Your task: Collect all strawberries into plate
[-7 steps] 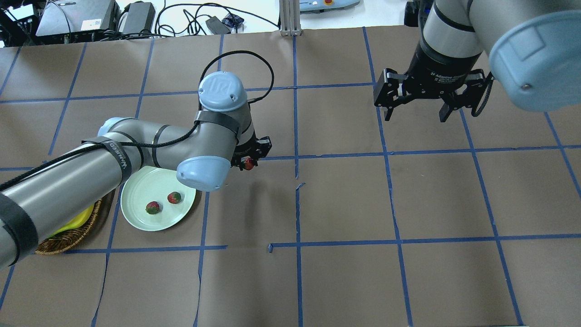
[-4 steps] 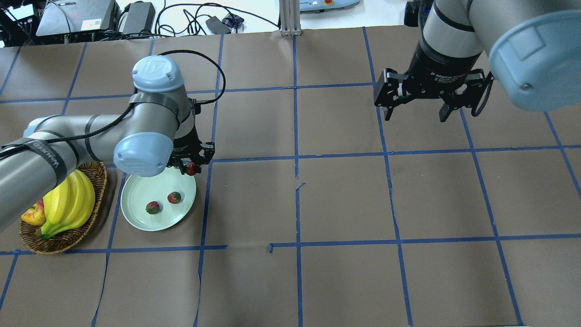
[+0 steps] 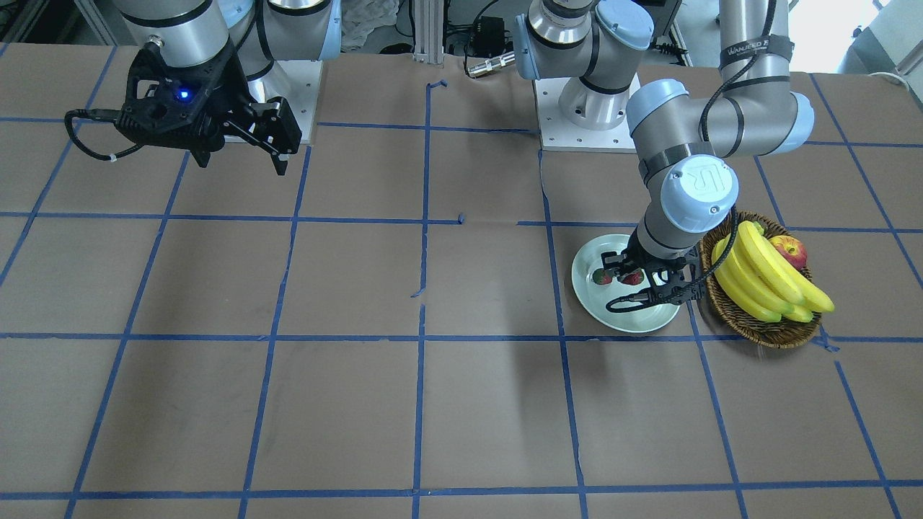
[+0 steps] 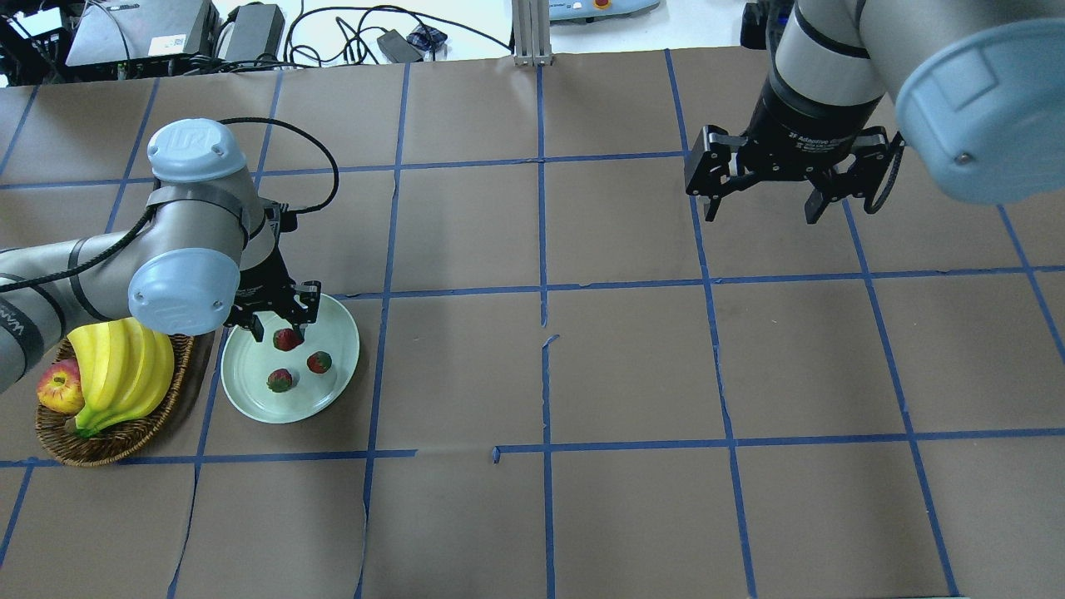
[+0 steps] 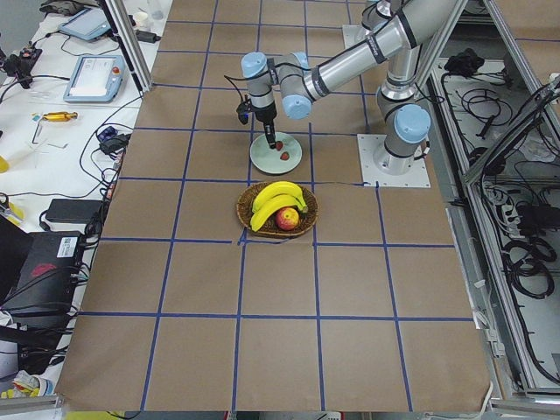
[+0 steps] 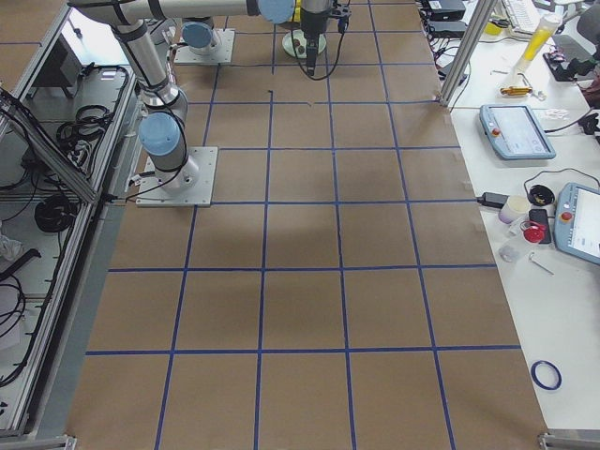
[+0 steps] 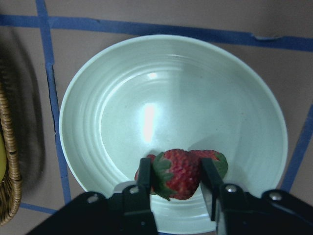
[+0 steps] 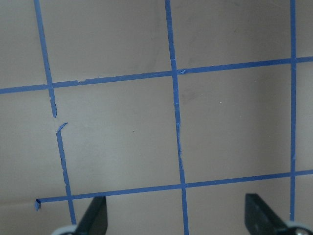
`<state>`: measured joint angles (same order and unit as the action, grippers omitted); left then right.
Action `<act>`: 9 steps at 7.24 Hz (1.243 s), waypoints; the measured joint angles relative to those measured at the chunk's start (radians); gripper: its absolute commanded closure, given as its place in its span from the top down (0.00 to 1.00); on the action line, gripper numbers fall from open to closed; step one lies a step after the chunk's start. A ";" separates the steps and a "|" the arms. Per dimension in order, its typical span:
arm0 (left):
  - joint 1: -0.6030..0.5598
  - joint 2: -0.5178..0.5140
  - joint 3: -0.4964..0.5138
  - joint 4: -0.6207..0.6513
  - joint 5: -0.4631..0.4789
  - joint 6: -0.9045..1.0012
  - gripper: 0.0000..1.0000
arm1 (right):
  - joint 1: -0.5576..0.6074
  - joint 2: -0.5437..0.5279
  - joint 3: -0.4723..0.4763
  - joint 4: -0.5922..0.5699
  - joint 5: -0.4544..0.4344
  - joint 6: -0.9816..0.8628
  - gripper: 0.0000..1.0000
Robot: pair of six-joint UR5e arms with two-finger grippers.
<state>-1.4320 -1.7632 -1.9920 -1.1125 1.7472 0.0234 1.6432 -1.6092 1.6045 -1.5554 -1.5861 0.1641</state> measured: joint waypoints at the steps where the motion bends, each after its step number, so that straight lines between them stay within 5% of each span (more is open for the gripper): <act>1: -0.010 0.030 0.012 -0.013 -0.015 0.001 1.00 | 0.000 0.000 0.000 0.000 0.000 0.000 1.00; 3: -0.082 0.109 0.132 -0.180 -0.067 0.003 1.00 | 0.000 -0.001 0.000 0.001 0.000 0.000 1.00; 5: -0.148 0.146 0.353 -0.423 -0.219 0.010 1.00 | 0.001 -0.001 0.000 0.001 0.000 0.000 1.00; 9: -0.163 0.192 0.431 -0.473 -0.226 0.026 0.93 | -0.001 0.000 -0.022 -0.011 -0.002 -0.001 1.00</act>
<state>-1.5950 -1.5710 -1.5608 -1.5852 1.5212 0.0495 1.6425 -1.6093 1.5828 -1.5664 -1.5882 0.1633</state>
